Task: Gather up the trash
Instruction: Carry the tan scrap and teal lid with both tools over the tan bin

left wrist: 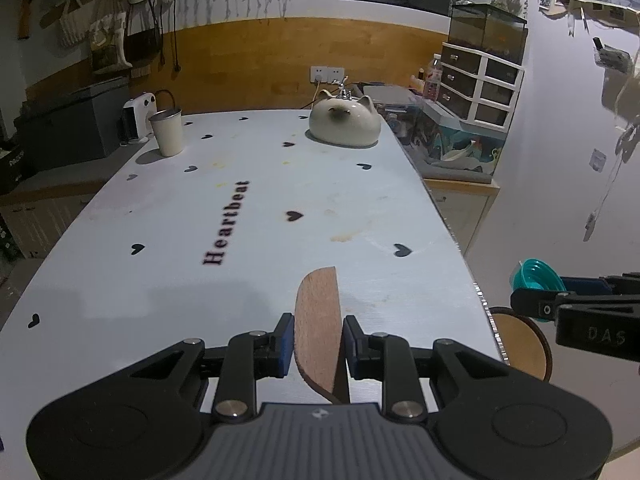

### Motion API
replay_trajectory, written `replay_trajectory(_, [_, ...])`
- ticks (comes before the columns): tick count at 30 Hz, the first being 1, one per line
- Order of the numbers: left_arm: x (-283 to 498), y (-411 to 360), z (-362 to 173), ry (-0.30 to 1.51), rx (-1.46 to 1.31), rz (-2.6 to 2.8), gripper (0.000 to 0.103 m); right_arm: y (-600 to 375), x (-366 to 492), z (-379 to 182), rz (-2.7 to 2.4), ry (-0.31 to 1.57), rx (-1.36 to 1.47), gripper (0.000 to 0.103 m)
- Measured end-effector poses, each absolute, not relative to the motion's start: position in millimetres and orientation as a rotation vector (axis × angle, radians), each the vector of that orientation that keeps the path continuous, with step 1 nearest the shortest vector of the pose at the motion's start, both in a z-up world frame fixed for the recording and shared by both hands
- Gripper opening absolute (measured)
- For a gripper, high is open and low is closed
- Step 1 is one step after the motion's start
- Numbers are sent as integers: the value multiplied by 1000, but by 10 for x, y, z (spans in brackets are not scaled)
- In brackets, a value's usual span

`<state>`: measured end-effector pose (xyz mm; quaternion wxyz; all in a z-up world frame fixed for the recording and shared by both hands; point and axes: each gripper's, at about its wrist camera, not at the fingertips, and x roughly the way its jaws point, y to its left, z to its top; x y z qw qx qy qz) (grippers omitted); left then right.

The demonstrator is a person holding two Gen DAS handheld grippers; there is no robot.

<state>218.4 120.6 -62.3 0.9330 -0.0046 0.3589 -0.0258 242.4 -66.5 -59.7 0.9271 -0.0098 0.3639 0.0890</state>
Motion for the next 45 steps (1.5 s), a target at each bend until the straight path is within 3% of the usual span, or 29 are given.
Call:
replay_trajectory(11, [2230,359,-582,748,-1,-46,27,-1485,2424,-563,206,744,-4,50])
replay_trajectory(21, [2666,-601,-854,818,18,-110,27,-2501,2704,-803,146,791,31,50])
replay_trajectory(33, [3435,-1652,-1540,951,36,-236,27,-3635,3170,-1369,18,904,57,50])
replay_trajectory(45, [4102,-2123,-2566,1194,-24,-311,27,-4071,3560,-2260,-41,1063,139,50])
